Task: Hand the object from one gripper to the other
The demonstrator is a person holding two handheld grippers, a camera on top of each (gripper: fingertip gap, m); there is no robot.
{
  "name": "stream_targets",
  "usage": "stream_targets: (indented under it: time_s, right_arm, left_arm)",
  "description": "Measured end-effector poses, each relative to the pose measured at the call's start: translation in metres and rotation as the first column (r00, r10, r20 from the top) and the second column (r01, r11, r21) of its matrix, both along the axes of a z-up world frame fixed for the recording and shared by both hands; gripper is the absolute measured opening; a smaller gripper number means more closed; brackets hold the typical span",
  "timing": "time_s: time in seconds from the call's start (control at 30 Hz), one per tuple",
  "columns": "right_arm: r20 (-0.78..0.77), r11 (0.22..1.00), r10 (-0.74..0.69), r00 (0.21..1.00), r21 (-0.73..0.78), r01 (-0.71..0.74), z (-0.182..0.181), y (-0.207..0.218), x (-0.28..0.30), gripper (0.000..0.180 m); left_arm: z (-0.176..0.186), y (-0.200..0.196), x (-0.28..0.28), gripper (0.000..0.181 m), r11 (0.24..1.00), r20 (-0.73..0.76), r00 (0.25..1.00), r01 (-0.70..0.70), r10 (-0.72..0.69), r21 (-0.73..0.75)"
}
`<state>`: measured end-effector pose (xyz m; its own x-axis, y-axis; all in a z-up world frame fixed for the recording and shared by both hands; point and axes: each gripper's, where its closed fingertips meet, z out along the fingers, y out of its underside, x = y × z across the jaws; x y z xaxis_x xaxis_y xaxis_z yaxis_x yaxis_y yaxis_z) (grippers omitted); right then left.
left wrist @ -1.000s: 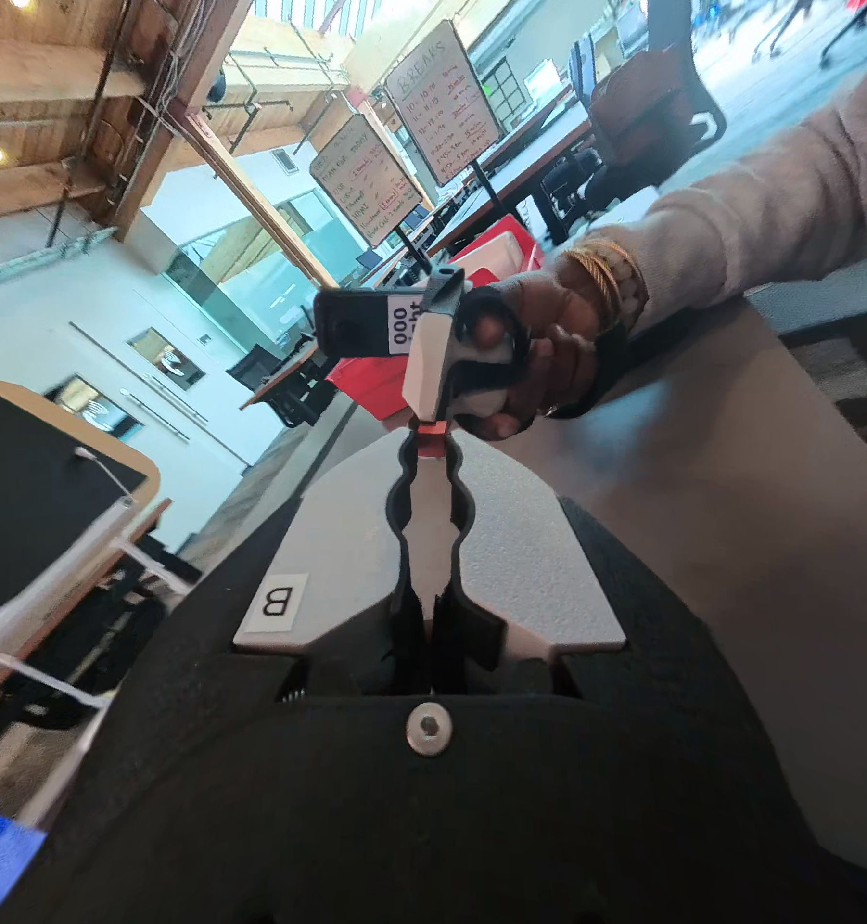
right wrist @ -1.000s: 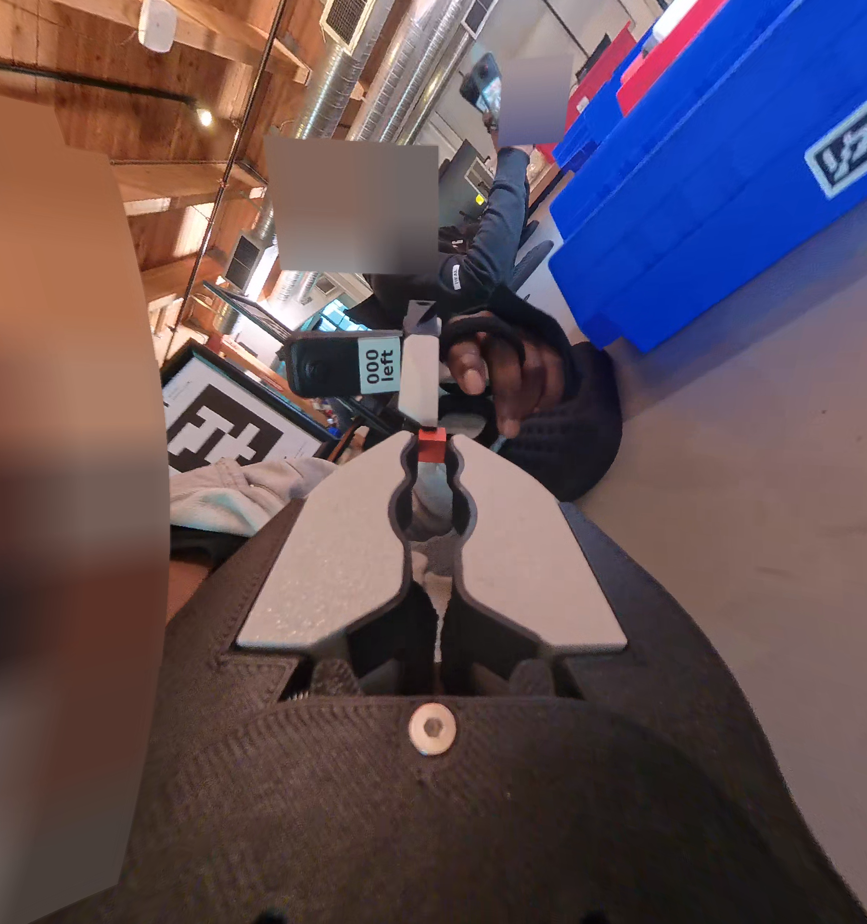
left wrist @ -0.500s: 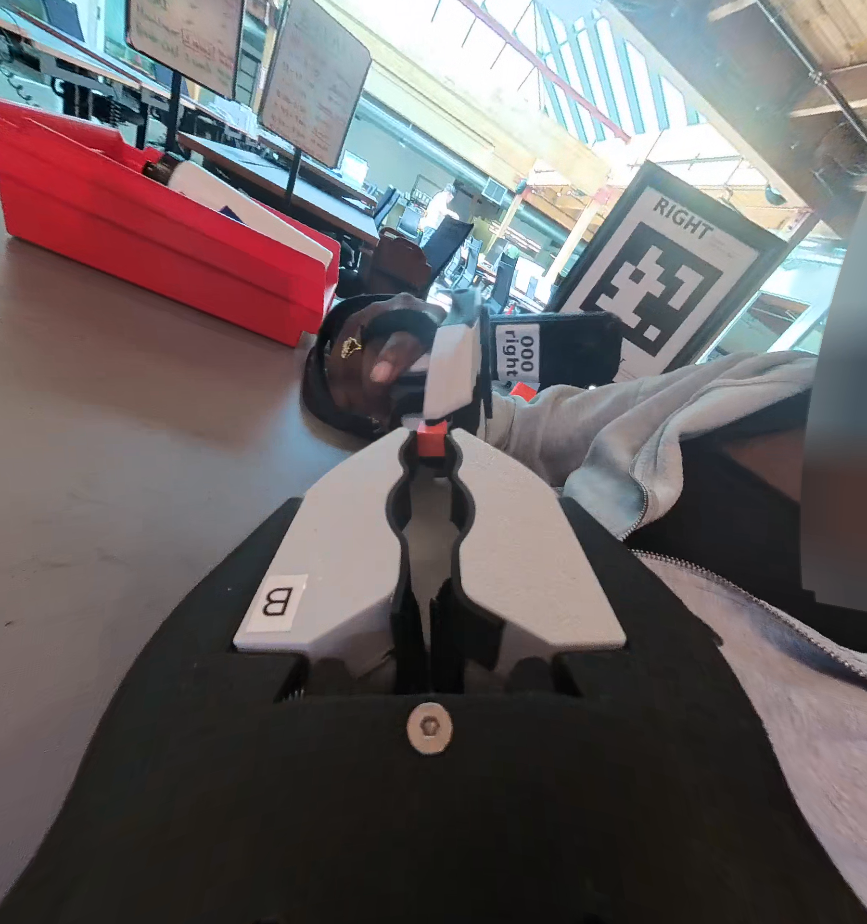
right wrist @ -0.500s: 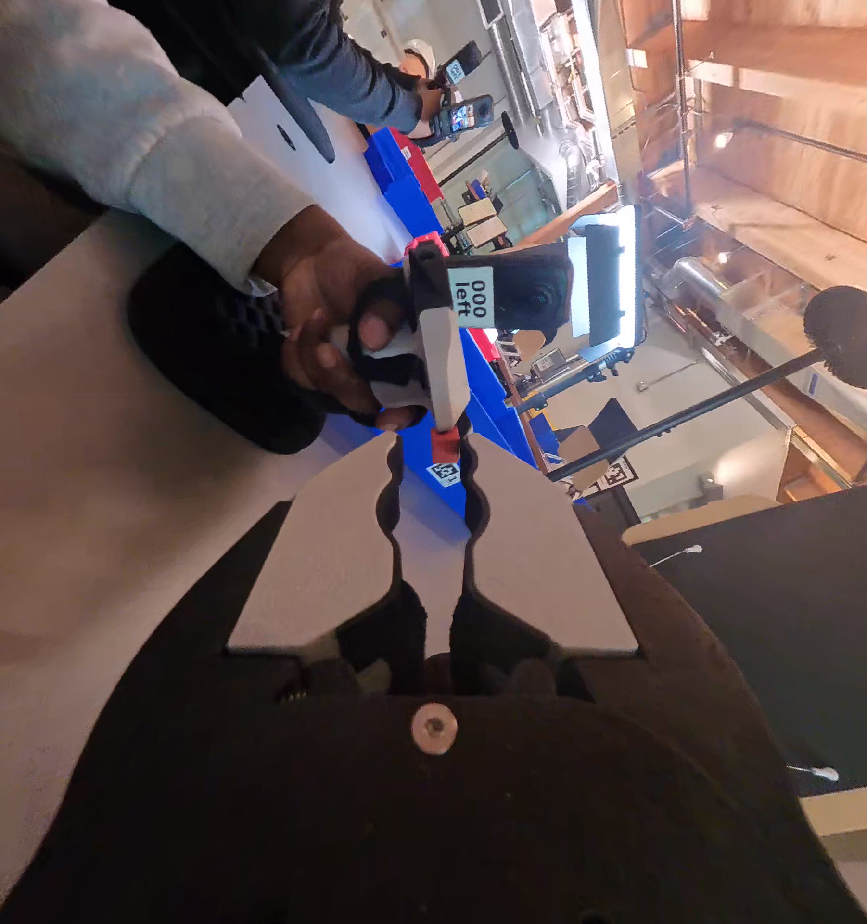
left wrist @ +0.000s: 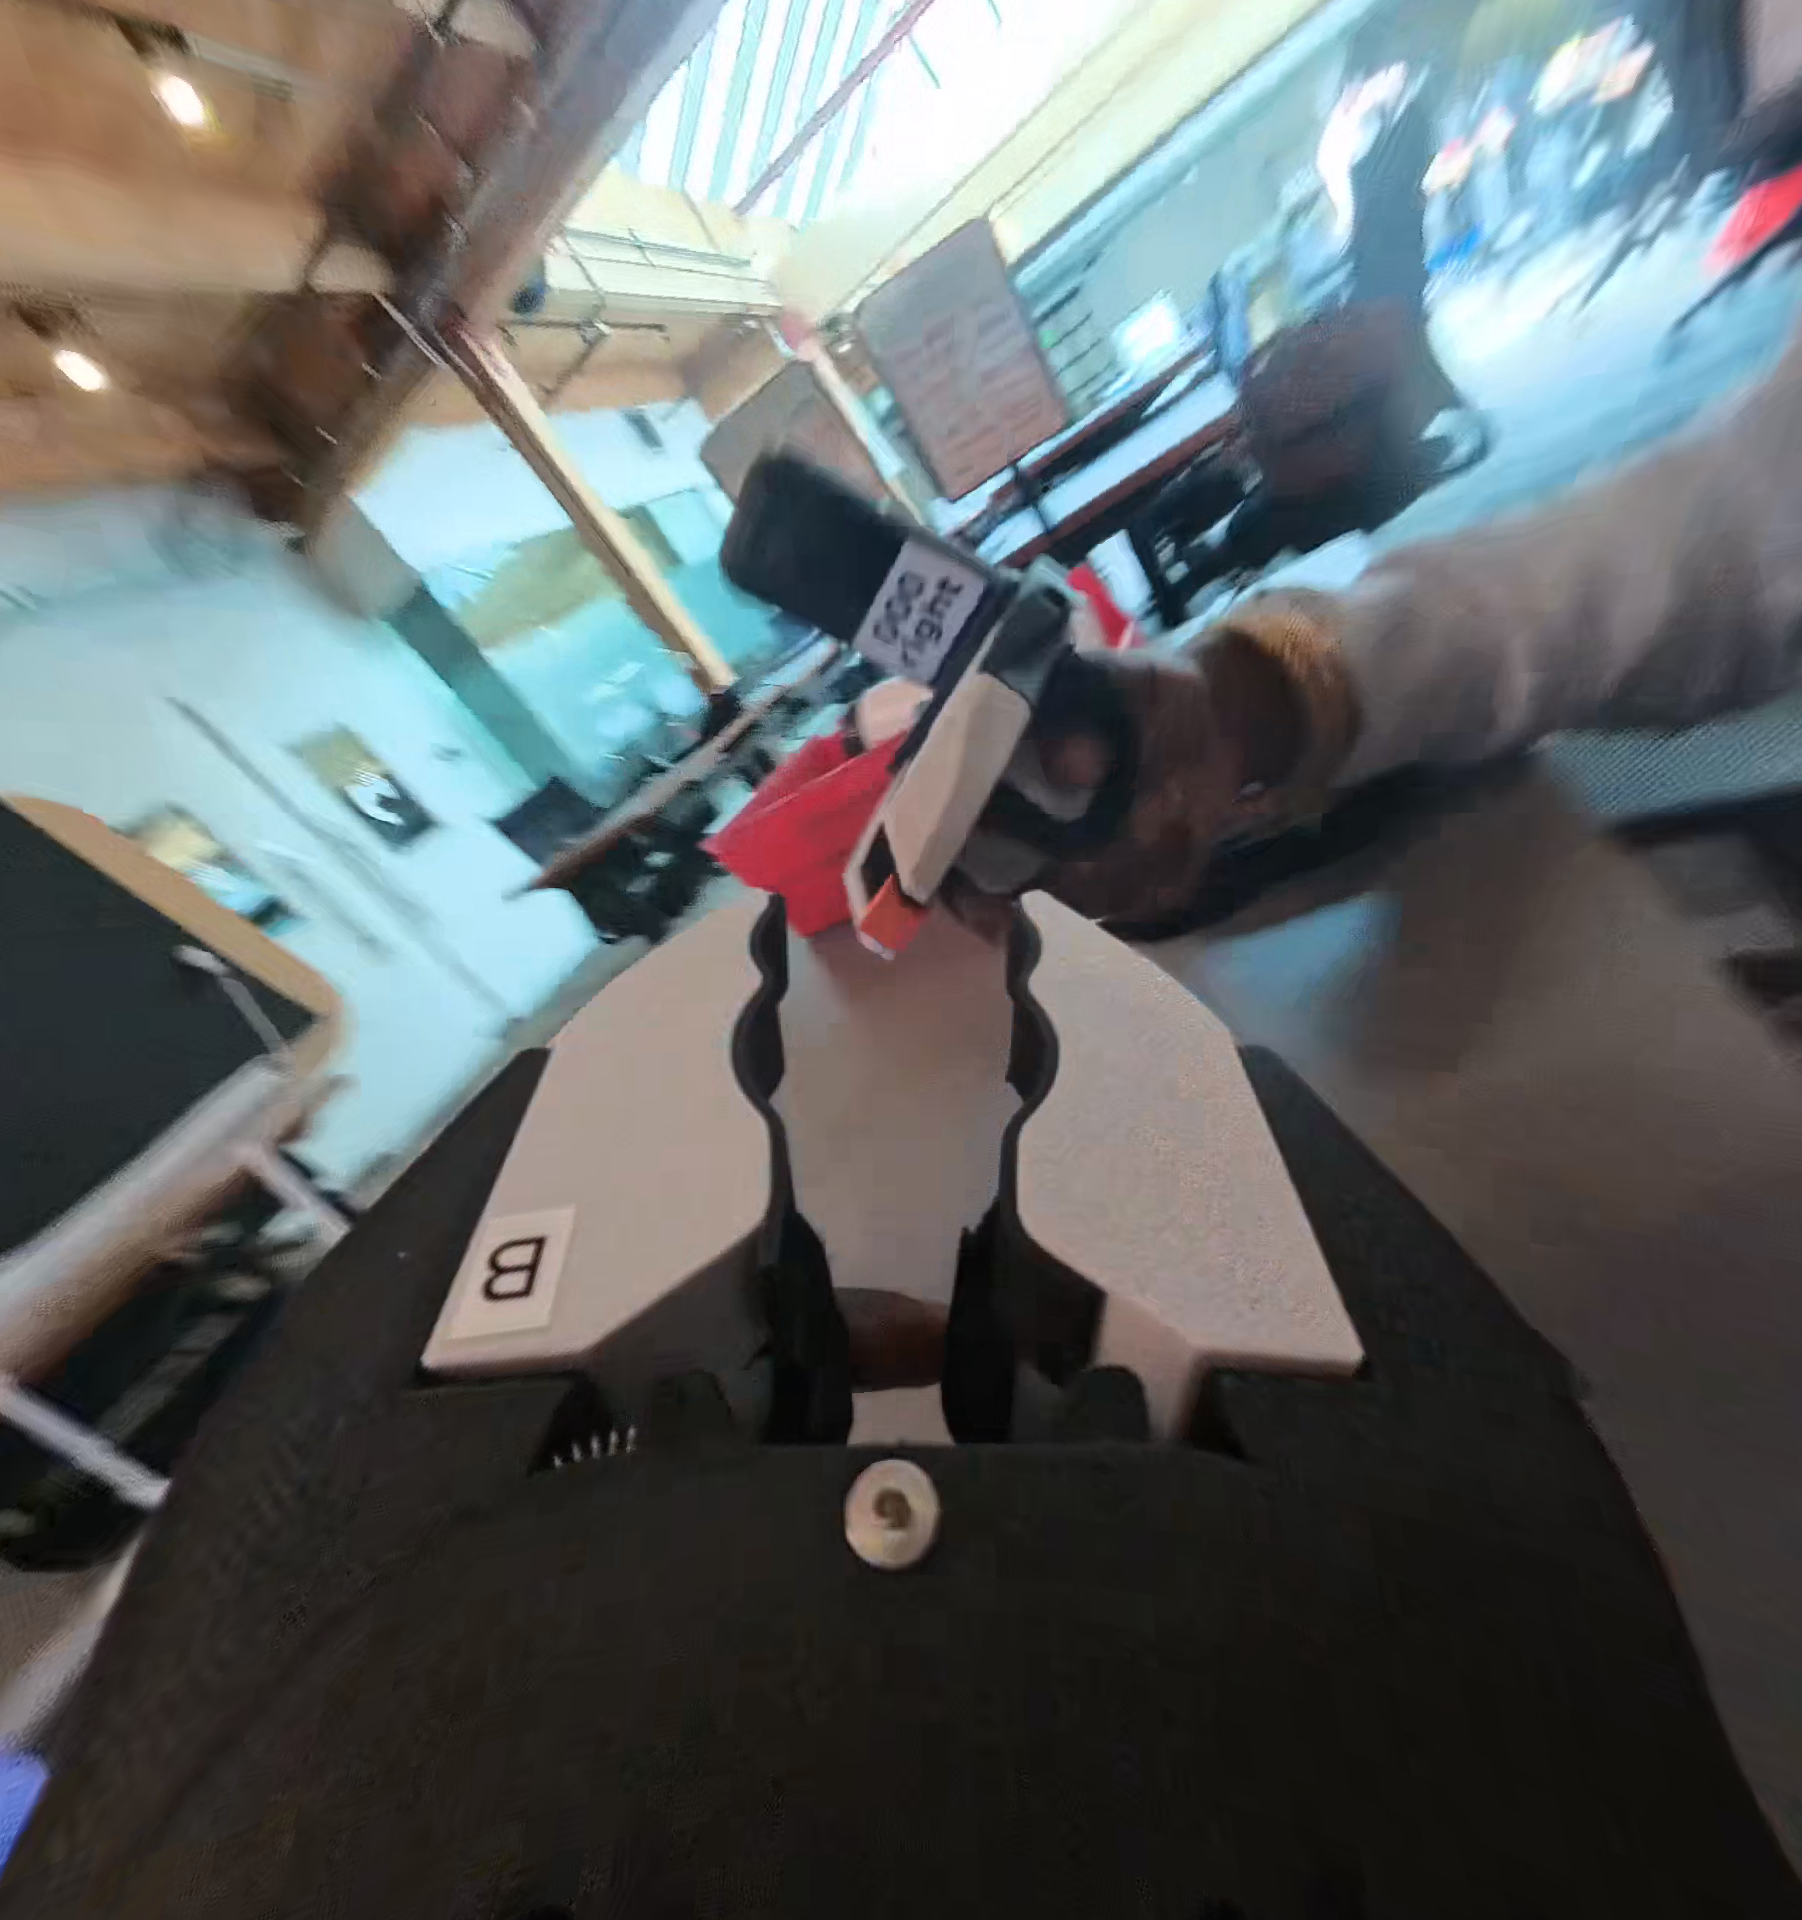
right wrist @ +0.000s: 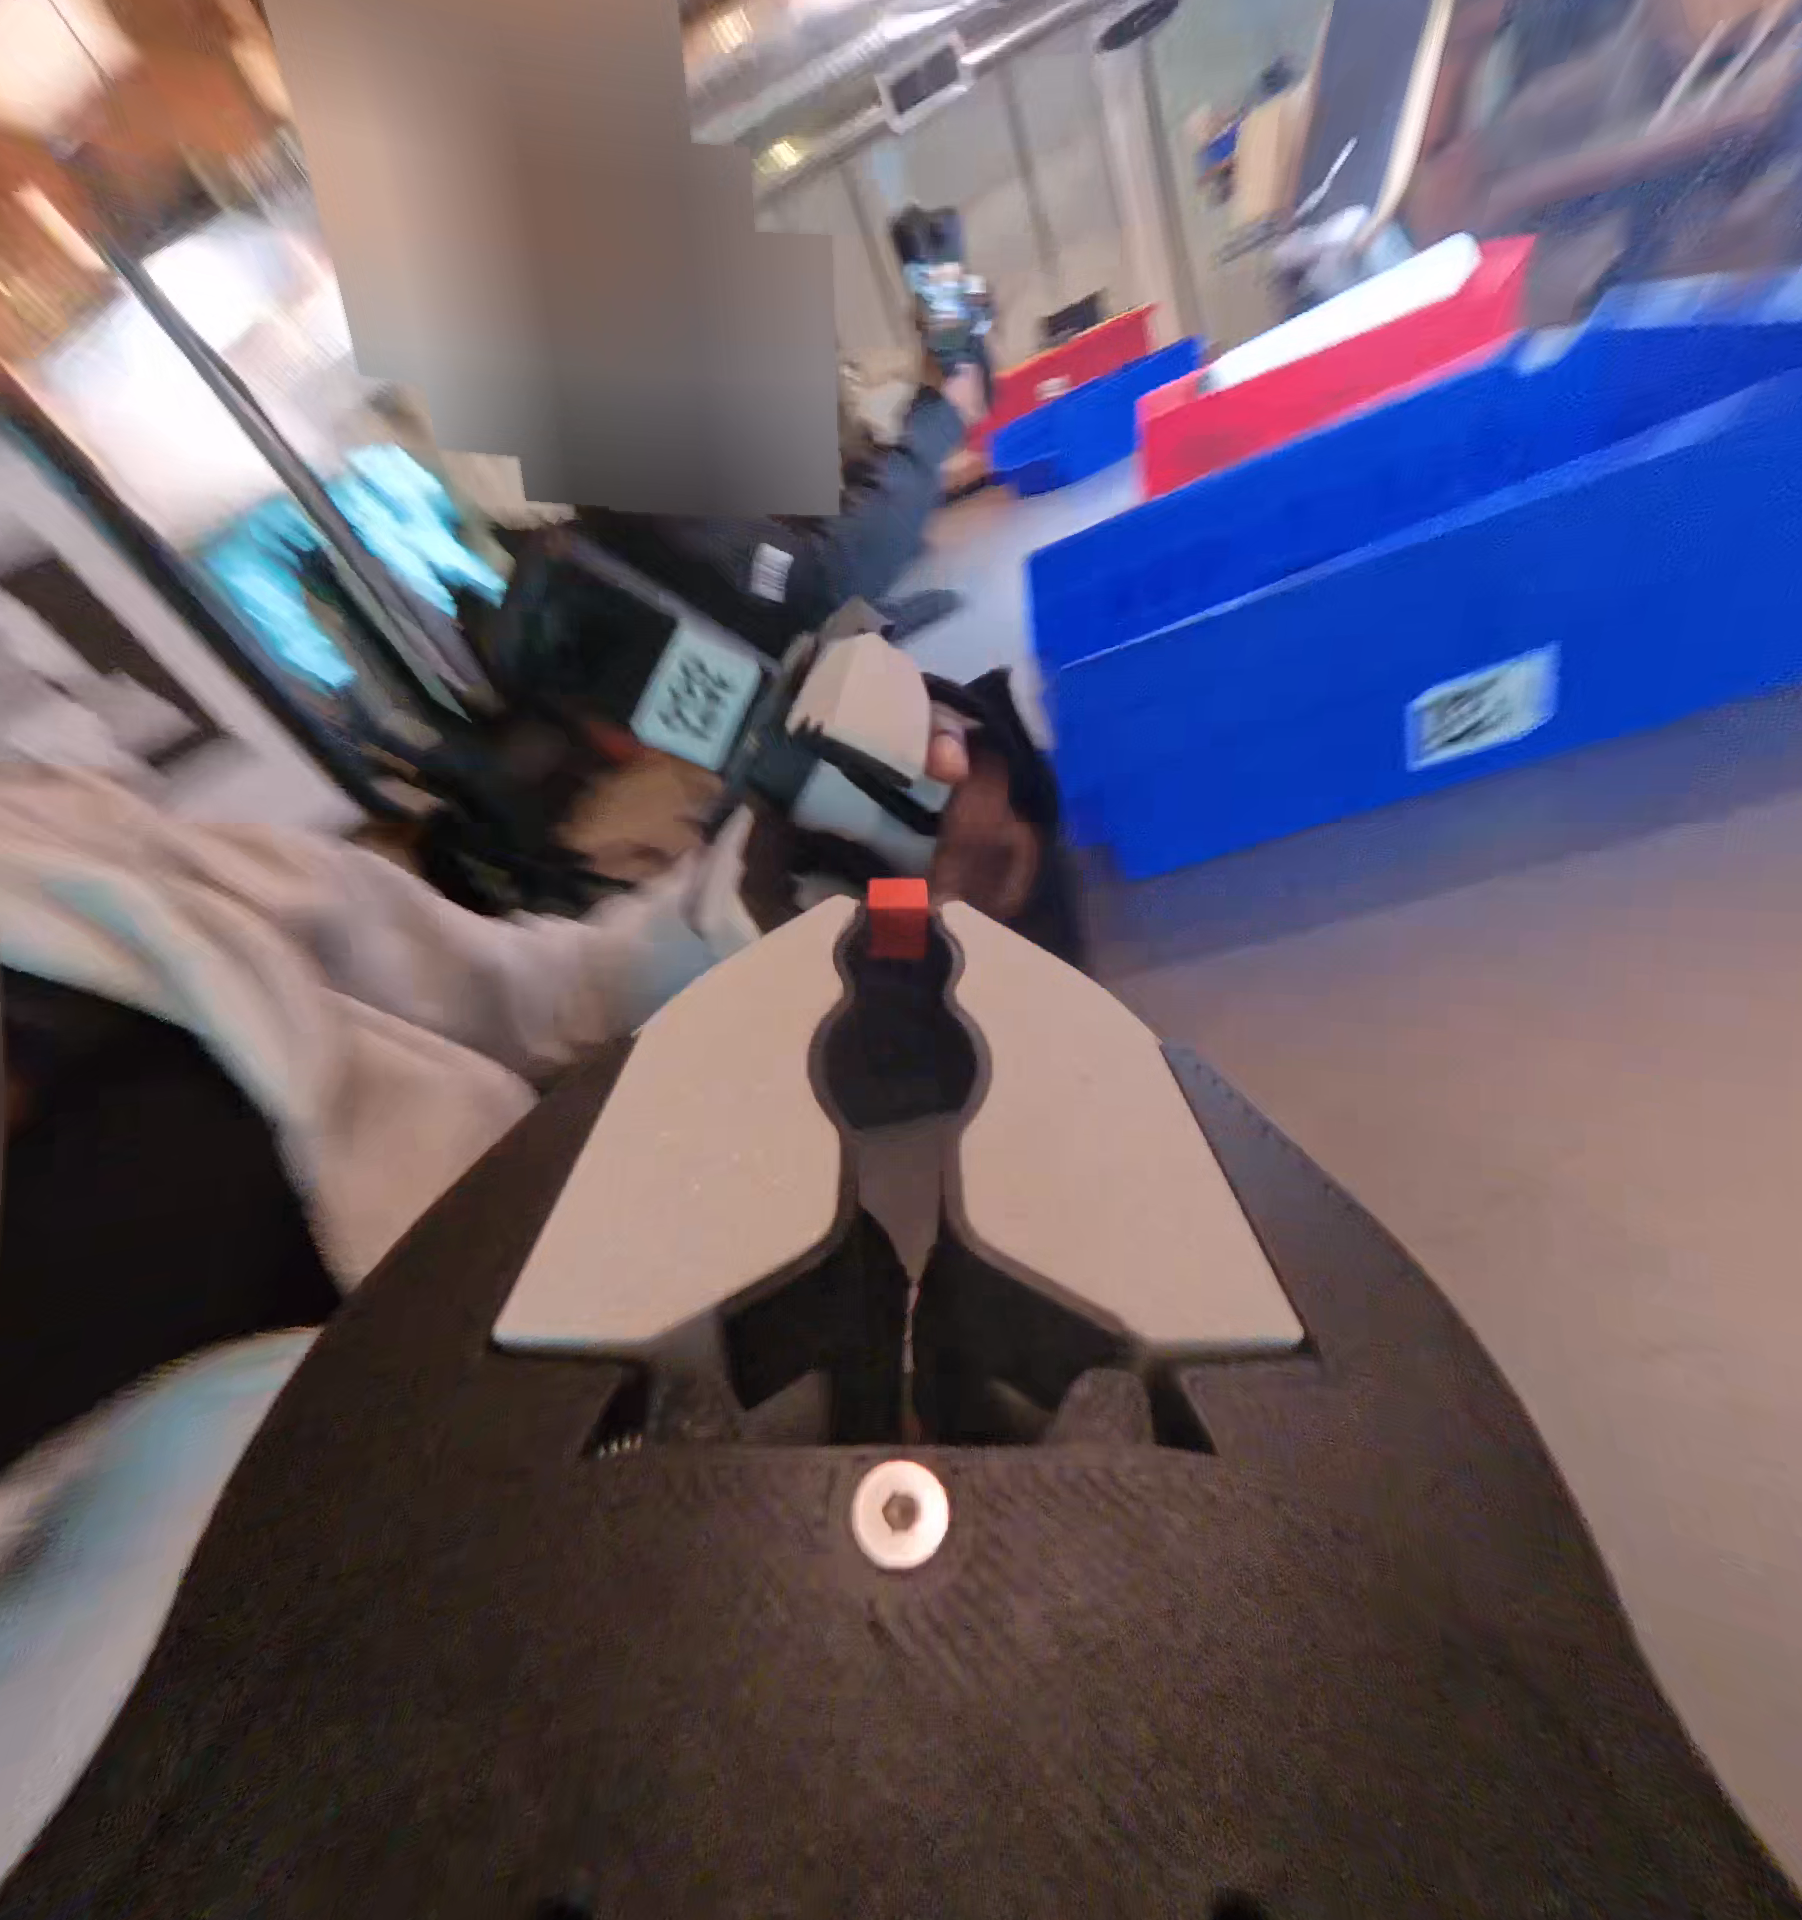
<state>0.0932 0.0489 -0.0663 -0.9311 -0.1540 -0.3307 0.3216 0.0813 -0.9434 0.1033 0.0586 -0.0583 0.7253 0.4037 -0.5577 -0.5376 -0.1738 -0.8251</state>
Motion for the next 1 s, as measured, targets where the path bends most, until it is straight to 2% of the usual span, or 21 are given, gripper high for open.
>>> stream_targets:
  time_s: [0.07,0.13,0.3,0.5,0.57,0.63,0.7,0.73,0.77,0.8,0.87,0.9,0.93,1.0]
  right_arm:
    - [0.307,0.990,0.139,0.942,-0.049,-0.131,0.003,0.003,0.003,0.010]
    - [0.419,0.982,0.186,0.889,-0.080,-0.169,0.003,0.004,0.003,0.010]
    - [0.411,0.979,0.193,0.891,-0.021,-0.203,-0.005,0.000,0.012,0.010]
    - [0.424,0.976,0.198,0.884,-0.008,-0.215,-0.008,-0.001,0.014,0.010]
    - [0.399,0.978,0.194,0.896,-0.008,-0.208,-0.008,-0.001,0.014,0.010]
    - [0.293,0.987,0.158,0.943,-0.013,-0.162,-0.007,-0.002,0.011,0.016]
    - [0.061,0.998,0.069,0.996,-0.018,-0.068,-0.004,-0.003,0.006,0.026]
    - [-0.114,1.000,0.004,0.993,-0.030,-0.007,-0.001,-0.002,0.003,0.028]
    - [-0.318,0.997,-0.070,0.946,-0.056,0.055,0.002,0.000,0.002,0.028]
    - [-0.520,0.990,-0.137,0.843,-0.094,0.103,0.006,0.003,0.003,0.026]
    - [-0.802,0.976,-0.216,0.557,-0.171,0.132,0.009,0.006,0.013,0.023]
    - [-0.870,0.976,-0.215,0.443,-0.180,0.120,0.006,0.005,0.020,0.021]
    - [-0.906,0.980,-0.198,0.375,-0.171,0.104,0.002,0.004,0.026,0.022]
    - [-0.927,0.980,-0.195,0.320,-0.170,0.104,-0.003,-0.001,0.029,0.022]
  left_arm:
    - [-0.005,0.002,-0.002,0.036,0.997,-0.081,0.996,-0.046,0.041,-0.062]
    - [-0.010,0.005,-0.002,0.030,0.995,-0.070,0.997,-0.041,0.035,-0.087]
    - [-0.009,0.005,0.002,0.014,0.997,-0.050,0.999,-0.013,0.009,-0.080]
    - [-0.014,0.007,0.002,0.011,0.993,-0.044,0.999,-0.010,0.005,-0.114]
    - [-0.014,0.006,0.001,0.010,0.994,-0.015,1.000,-0.010,0.009,-0.107]
    - [-0.013,0.003,-0.001,0.010,0.998,0.088,0.996,0.008,-0.002,-0.068]
    - [-0.009,-0.002,-0.003,0.010,0.999,0.247,0.968,0.047,-0.051,0.020]
    - [-0.007,-0.004,-0.003,0.010,0.994,0.345,0.933,0.082,-0.103,0.076]
    - [-0.006,-0.004,-0.001,0.010,0.982,0.447,0.877,0.126,-0.176,0.140]
    - [-0.006,-0.004,0.004,0.010,0.962,0.545,0.795,0.181,-0.266,0.206]
    - [-0.008,-0.002,0.009,0.010,0.919,0.678,0.621,0.234,-0.392,0.317]
    - [-0.010,-0.002,0.011,0.010,0.907,0.711,0.563,0.247,-0.422,0.342]
    - [-0.010,-0.001,0.012,0.010,0.898,0.721,0.535,0.255,-0.440,0.358]
    - [-0.010,0.000,0.015,0.010,0.893,0.724,0.523,0.269,-0.450,0.361]
